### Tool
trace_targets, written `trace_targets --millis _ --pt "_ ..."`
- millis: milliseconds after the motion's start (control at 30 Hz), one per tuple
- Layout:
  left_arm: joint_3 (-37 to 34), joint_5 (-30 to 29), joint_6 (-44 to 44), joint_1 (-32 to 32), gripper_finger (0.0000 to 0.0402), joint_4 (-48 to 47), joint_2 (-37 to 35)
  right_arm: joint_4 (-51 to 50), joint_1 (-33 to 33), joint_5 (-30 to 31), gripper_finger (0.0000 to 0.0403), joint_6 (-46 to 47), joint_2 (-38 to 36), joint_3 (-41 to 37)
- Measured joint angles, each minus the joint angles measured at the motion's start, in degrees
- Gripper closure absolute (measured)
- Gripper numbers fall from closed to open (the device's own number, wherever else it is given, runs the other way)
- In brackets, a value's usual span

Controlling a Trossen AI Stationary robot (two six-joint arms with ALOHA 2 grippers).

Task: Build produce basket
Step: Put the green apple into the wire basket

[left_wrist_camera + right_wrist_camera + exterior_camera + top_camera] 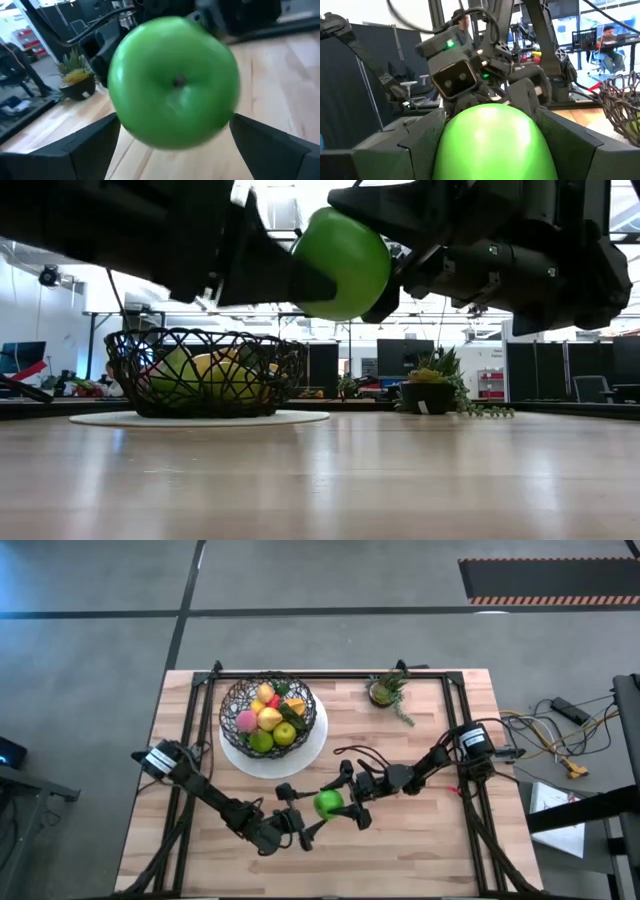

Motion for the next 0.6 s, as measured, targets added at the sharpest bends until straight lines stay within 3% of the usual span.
trace_targets --millis 267,600 --pt "-0.54 9.83 0.35 4.15 0.0045 4.62 0.02 0.08 0.02 -0.79 0.0122 -1.85 -0.04 0.40" --pt "-0.69 14.68 5.08 4.47 0.0044 9.09 -0.34 0.10 0.14 -1.50 0.0122 -4.79 -0.25 0.48"
